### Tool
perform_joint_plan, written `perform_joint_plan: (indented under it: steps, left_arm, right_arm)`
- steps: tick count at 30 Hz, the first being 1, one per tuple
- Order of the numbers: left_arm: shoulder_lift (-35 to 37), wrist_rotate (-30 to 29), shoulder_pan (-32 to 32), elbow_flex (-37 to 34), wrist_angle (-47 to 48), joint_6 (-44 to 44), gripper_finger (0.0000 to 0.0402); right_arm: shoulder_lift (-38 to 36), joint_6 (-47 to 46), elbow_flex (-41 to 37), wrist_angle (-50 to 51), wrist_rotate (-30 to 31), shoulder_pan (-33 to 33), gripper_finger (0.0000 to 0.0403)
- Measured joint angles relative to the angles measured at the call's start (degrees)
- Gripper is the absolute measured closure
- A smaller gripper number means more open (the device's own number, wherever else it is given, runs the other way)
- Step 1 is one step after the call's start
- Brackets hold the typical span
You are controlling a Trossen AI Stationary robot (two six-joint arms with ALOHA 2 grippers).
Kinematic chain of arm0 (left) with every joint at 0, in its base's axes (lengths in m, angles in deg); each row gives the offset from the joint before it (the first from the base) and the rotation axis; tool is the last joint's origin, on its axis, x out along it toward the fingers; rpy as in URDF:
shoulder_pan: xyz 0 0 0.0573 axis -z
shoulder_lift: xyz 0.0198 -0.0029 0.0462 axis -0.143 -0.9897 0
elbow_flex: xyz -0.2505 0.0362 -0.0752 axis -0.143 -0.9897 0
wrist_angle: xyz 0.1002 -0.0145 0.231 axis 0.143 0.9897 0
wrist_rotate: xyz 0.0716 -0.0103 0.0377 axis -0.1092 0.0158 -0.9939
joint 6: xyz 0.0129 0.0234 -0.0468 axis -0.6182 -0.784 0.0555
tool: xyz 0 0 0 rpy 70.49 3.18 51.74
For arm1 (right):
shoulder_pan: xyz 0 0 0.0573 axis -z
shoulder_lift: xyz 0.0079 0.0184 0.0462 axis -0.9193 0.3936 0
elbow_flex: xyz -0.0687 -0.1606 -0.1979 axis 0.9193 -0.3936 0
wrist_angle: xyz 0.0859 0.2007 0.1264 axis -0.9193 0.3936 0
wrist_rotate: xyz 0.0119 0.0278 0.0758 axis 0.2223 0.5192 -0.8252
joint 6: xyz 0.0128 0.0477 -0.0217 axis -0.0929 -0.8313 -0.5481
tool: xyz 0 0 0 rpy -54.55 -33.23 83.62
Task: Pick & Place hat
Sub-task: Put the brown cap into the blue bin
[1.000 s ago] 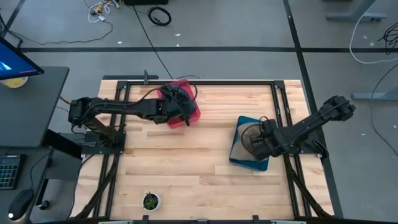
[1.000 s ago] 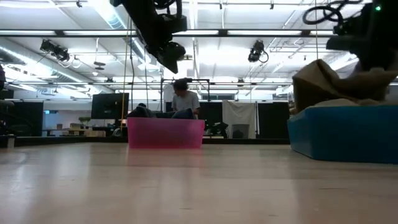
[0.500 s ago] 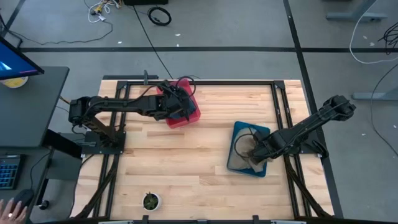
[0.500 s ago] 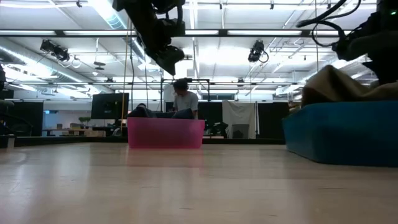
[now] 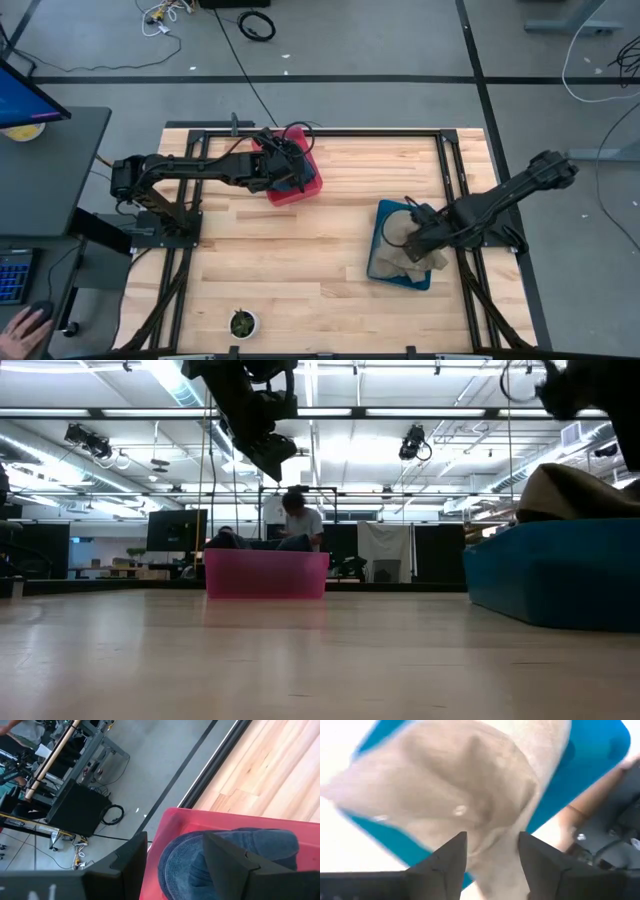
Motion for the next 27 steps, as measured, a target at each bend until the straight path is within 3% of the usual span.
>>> perform_joint_plan:
  steps: [8,11,14,19,24,27]
  left_arm:
    - [-0.02,0.0,0.0,0.0,0.03,0.0,0.0205]
    - [-0.02,0.0,0.0,0.0,0.03,0.0,0.0205]
    - [-0.02,0.0,0.0,0.0,0.02,0.0,0.0205]
    - [-0.02,0.0,0.0,0.0,0.11,0.0,0.0205]
    - [-0.02,0.0,0.0,0.0,1.79,1.88,0.0205]
    - [-0.02,0.02,0.0,0.0,3.22,2.9,0.0205]
  right_arm:
    - [-2.9,6.06,2.94,-0.71,3.6,-0.5,0.0235]
    - [-1.55,3.86,1.27,2.23,3.56,-0.46,0.0253]
    - [-0.35,0.9,0.73,5.75,3.56,-0.42,0.0288]
    - [-0.16,1.51,0.67,7.58,3.29,-0.44,0.0379]
    - [0.6,-0.15,-2.58,1.36,-2.36,-0.46,0.039]
    - [1.39,-0.12,-6.98,-8.01,-5.43,-0.5,0.0398]
